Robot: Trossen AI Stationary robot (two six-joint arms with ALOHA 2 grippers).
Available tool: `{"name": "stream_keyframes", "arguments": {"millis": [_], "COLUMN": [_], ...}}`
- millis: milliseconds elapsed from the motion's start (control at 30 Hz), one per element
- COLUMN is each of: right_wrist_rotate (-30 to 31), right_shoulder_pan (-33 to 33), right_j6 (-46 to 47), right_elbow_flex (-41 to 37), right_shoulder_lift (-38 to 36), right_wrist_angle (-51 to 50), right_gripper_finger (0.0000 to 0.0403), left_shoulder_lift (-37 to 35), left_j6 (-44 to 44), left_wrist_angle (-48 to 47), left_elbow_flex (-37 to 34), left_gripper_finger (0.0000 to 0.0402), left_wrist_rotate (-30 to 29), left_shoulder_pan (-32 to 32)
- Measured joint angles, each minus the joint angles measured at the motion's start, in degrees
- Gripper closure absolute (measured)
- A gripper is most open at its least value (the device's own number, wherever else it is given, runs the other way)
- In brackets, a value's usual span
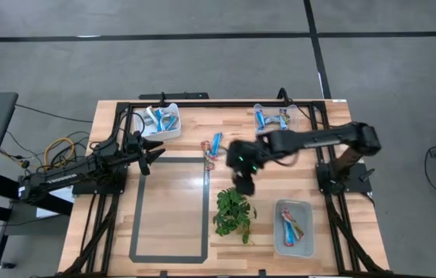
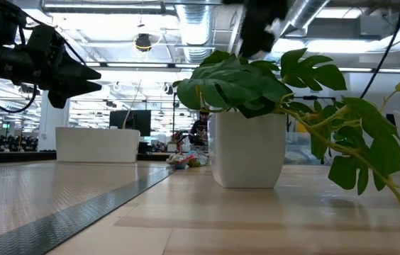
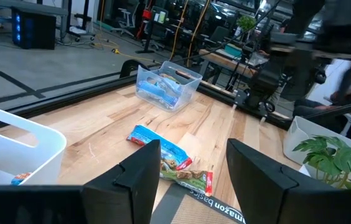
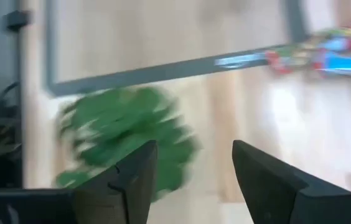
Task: Pick and place Granola Bars by type
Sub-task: Put the red granola bar into the gray bin
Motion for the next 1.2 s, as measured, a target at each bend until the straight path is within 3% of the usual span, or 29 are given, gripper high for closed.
{"name": "stream_keyframes", "arguments": {"millis": [267, 567, 833, 1200], "right_wrist_rotate": [0.5, 5.5, 5.0, 5.0], "right_shoulder_pan": [-10.3, -18.3, -20.3, -21.6], "right_j6": [6.8, 22.9, 39.7, 41.1], "right_elbow_flex": [9.9, 20.5, 21.1, 21.1], "right_shoulder_lift": [11.6, 23.8, 29.1, 33.2], "right_wrist_angle": [-0.6, -4.2, -6.2, -2.1], "right_gripper_finger": [0.0215, 0.0209, 0.0181, 0.0178], "left_shoulder_lift": [0.0, 0.0, 0.0, 0.0], "left_j6": [0.0, 0.0, 0.0, 0.0], "left_wrist_angle": [0.0, 0.0, 0.0, 0.0], "left_elbow_flex": [0.0, 0.0, 0.0, 0.0], "left_gripper_finger": [0.0226, 0.0226, 0.0226, 0.0226], "left_wrist_rotate": [0.0, 0.0, 0.0, 0.0], "left_shoulder_pan": [0.0, 0.0, 0.0, 0.0]}}
